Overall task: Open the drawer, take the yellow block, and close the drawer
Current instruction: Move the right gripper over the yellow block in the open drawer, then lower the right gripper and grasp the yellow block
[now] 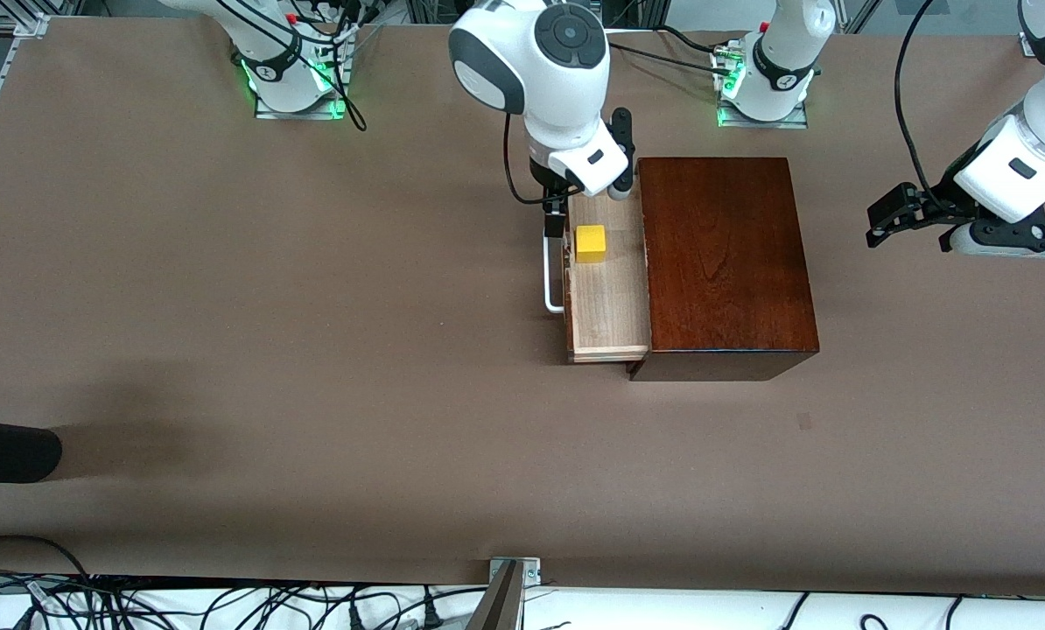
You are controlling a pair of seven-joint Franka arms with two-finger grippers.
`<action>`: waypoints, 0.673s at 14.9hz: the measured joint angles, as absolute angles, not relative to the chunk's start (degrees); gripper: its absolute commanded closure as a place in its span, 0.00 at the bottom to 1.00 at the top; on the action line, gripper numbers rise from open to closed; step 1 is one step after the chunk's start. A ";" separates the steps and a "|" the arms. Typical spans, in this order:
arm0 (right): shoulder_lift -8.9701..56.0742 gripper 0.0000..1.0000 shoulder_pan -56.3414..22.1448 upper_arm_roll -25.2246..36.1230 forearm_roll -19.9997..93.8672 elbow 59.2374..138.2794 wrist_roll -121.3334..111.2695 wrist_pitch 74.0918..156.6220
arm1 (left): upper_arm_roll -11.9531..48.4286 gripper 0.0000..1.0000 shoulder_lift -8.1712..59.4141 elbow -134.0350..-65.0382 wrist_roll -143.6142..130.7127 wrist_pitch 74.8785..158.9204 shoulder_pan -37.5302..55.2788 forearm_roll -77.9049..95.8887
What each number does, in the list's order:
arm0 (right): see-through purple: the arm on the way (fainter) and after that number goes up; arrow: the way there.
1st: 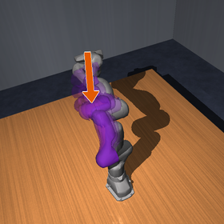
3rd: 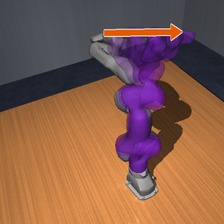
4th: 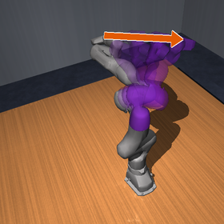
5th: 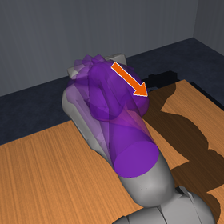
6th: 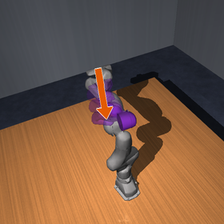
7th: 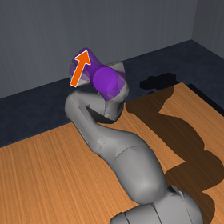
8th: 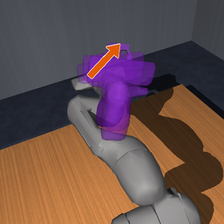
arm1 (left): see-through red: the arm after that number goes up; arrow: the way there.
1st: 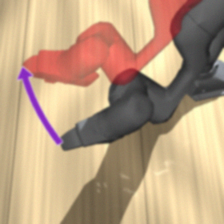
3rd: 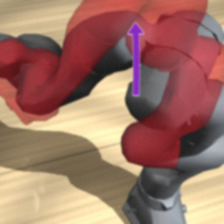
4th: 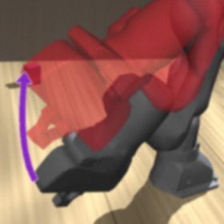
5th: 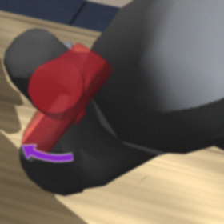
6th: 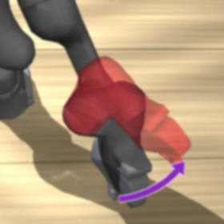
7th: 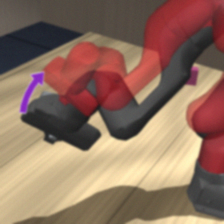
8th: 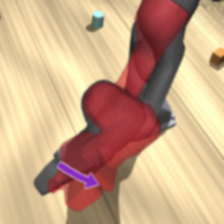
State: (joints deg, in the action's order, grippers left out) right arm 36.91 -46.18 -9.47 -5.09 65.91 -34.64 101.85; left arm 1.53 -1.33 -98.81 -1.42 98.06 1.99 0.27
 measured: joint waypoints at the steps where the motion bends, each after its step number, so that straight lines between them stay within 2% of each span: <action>1: 37.61 0.00 -46.47 -9.46 -5.15 65.86 -34.98 103.35 | 1.53 0.00 -1.35 -98.80 -1.42 98.06 2.00 0.27; 5: 40.40 0.00 -48.00 -9.44 -6.23 65.77 -35.16 109.56 | 1.53 0.00 -1.47 -98.78 -1.42 98.06 2.03 0.27; 10: 43.29 0.00 -49.20 -9.41 -8.27 65.57 -35.30 111.74 | 1.56 0.00 -1.59 -98.78 -1.42 98.05 2.12 0.27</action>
State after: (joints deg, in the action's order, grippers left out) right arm 43.29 -49.20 -9.41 -8.27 65.57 -35.30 111.74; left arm 1.56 -1.59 -98.78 -1.42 98.05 2.12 0.27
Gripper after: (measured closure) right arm 0.000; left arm 0.000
